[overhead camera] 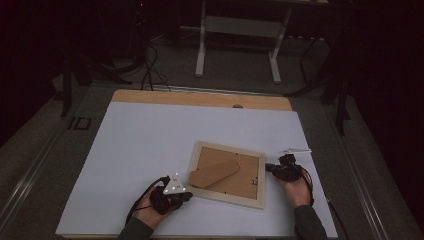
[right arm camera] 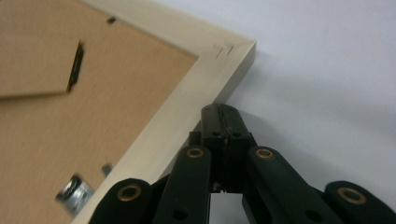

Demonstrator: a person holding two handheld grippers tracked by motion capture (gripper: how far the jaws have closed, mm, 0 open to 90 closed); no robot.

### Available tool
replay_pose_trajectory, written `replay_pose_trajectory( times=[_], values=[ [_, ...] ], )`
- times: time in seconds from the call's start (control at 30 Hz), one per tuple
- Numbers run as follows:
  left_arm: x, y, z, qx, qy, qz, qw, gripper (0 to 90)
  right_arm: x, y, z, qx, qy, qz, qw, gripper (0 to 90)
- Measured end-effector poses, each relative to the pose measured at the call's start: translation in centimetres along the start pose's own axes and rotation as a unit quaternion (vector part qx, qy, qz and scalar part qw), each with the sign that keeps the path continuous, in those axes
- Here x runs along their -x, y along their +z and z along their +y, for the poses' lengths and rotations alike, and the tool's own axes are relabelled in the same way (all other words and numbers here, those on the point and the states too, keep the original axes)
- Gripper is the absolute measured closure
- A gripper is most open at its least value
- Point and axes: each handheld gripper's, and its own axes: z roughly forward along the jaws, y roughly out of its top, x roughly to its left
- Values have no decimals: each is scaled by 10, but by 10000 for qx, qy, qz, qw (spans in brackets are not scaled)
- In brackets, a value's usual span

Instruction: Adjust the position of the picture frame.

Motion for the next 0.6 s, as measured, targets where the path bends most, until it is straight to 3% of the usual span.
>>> replay_pose_trajectory(
  times=[0.3, 0.6],
  values=[
    [0, 1, 0, -8, 4, 15, 10000, 900, -13, -6, -10, -157, -210, -112, 9996, 900],
    [1, 2, 0, -57, 42, 71, 9999, 900, -27, -16, -23, -268, -414, -36, 9988, 900]
  ],
)
